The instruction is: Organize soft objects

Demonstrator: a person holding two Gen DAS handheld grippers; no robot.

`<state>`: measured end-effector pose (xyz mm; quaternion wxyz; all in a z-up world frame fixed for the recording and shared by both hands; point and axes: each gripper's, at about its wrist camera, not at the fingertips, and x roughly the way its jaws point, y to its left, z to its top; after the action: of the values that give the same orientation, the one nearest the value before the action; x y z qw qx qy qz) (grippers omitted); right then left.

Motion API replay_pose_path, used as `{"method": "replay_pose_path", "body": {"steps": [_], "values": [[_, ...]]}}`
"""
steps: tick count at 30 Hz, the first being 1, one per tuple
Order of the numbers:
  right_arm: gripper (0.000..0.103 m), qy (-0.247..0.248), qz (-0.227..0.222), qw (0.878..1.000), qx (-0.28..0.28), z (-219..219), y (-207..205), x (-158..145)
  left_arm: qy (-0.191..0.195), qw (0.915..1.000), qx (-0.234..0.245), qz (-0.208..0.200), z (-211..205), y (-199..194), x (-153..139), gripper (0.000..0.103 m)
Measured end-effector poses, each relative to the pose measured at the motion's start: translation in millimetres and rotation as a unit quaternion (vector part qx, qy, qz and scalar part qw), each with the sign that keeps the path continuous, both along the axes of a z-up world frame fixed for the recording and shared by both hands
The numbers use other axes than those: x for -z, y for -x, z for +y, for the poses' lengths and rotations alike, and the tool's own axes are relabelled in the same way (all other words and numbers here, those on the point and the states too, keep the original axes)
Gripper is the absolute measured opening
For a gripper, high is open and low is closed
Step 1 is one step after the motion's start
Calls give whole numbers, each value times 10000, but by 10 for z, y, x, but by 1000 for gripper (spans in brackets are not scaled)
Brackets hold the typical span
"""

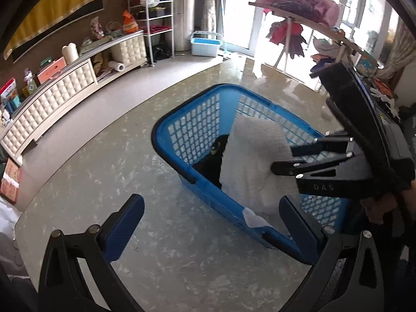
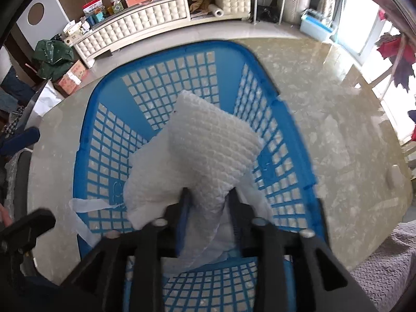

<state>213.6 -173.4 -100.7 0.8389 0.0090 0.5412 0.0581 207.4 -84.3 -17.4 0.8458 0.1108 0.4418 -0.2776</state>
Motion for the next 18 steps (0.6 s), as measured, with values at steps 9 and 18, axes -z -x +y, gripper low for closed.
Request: {"method": "replay_pose_path", "body": {"steps": [9,18], "values": [[90,-143,-268,9994,175,-126,273,-265,46,9991,346,-241,-5,168,-138,103],[103,95,-1548,9859,630,-261,779,-867,1095,9901,179,-858,109,397,-602,103]]}}
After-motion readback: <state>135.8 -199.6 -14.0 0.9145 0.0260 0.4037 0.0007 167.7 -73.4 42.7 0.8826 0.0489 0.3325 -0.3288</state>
